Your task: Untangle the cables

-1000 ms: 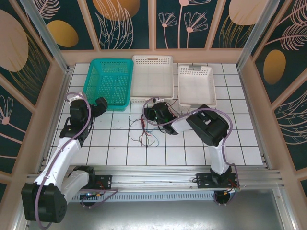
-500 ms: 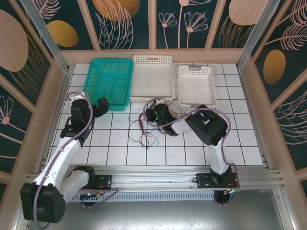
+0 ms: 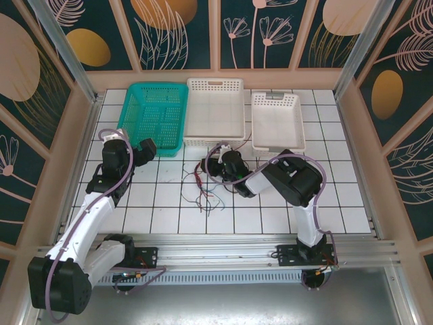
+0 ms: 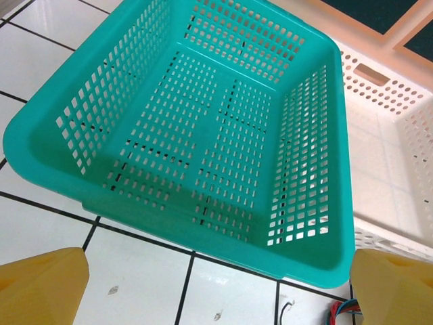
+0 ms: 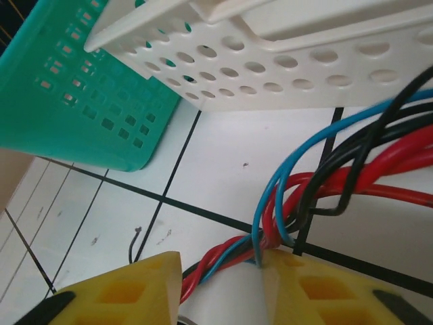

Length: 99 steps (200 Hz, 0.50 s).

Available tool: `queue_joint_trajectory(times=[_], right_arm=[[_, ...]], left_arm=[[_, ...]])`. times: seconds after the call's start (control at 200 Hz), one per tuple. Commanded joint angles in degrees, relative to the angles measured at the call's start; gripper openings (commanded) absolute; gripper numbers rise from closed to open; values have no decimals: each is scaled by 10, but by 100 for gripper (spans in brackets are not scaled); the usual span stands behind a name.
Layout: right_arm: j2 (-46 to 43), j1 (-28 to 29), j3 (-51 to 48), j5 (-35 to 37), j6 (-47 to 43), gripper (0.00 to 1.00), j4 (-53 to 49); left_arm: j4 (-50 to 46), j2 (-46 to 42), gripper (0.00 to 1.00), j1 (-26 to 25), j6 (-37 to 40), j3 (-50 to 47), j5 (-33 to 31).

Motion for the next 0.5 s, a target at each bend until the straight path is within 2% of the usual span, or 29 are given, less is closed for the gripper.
queue_joint_trajectory(times=[0.0,0.17,0.31,0.49], right_arm=[[-11,4,32,3,15,41,-8],[11,5,61,28,31,41,-57],[8,10,47,69,48,42,-80],[5,25,32,86,67,43,-93]], left_arm=[[-8,4,99,-6,15,17,-6],[-12,7,98,-10,21,19,-8],[-15,7,99,-13,25,19,-12],[-15,7,99,-16,26,20,-12]])
